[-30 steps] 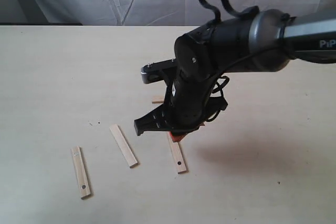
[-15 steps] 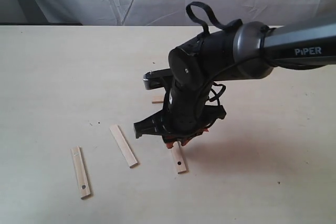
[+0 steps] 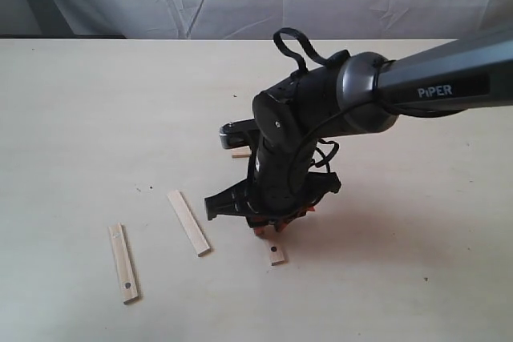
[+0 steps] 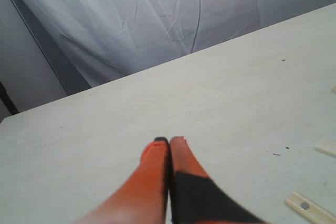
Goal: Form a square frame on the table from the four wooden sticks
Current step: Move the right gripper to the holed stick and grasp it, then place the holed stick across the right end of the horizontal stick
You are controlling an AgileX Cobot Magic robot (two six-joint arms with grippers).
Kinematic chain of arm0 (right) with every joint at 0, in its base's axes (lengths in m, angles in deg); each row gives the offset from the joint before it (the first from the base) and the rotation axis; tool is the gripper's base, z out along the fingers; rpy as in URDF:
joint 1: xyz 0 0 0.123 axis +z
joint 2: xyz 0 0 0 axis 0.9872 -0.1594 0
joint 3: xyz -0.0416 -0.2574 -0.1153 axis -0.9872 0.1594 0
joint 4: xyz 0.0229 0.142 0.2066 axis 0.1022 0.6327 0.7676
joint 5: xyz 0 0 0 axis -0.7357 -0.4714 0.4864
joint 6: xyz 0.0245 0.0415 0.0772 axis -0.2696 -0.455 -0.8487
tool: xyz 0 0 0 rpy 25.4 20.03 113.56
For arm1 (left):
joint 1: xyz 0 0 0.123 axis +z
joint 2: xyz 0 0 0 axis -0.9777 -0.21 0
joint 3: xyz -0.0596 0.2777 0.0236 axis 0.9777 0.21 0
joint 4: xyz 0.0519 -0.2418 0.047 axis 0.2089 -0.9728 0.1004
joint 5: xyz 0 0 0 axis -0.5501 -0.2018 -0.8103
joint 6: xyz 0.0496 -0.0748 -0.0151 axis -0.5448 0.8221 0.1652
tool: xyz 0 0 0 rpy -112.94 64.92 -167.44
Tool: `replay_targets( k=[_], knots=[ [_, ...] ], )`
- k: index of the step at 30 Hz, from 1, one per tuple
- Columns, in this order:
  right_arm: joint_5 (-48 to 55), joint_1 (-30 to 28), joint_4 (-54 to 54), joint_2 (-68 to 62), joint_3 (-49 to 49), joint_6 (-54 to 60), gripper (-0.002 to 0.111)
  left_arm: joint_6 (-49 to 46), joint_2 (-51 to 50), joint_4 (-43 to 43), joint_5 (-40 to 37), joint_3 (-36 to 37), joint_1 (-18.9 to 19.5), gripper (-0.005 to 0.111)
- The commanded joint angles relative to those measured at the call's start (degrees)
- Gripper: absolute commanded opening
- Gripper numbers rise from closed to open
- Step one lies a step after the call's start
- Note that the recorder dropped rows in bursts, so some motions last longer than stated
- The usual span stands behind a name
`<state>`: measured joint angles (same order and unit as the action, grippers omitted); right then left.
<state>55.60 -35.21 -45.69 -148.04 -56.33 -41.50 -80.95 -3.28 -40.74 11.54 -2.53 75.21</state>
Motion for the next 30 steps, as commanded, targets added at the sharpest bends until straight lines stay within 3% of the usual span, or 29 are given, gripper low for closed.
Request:
replay_targets(
  k=[1, 4, 7, 19, 30],
  knots=[
    [0.41, 0.12, -0.6, -0.81, -0.23, -0.01, 0.031, 0.44, 0.25, 0.2, 0.33, 0.27, -0.26, 0.0],
    [0.94, 0.12, -0.6, -0.63, -0.23, -0.01, 0.021, 0.44, 0.25, 0.2, 0.33, 0.27, -0.26, 0.0],
    [1.3, -0.28, -0.75, 1.13, -0.23, -1.41, -0.001, 0.44, 0.25, 0.2, 0.33, 0.27, -0.26, 0.0],
    [-0.46, -10.24, -0.28, 3.8, -3.61, -4.42, 0.0, 0.44, 0.25, 0.2, 0.23, 0.27, -0.26, 0.0],
    [-7.71, -10.24, -4.32, -0.71, -3.61, -7.66, 0.0, 0.44, 0.25, 0.2, 0.23, 0.27, -0.26, 0.0]
  ],
)
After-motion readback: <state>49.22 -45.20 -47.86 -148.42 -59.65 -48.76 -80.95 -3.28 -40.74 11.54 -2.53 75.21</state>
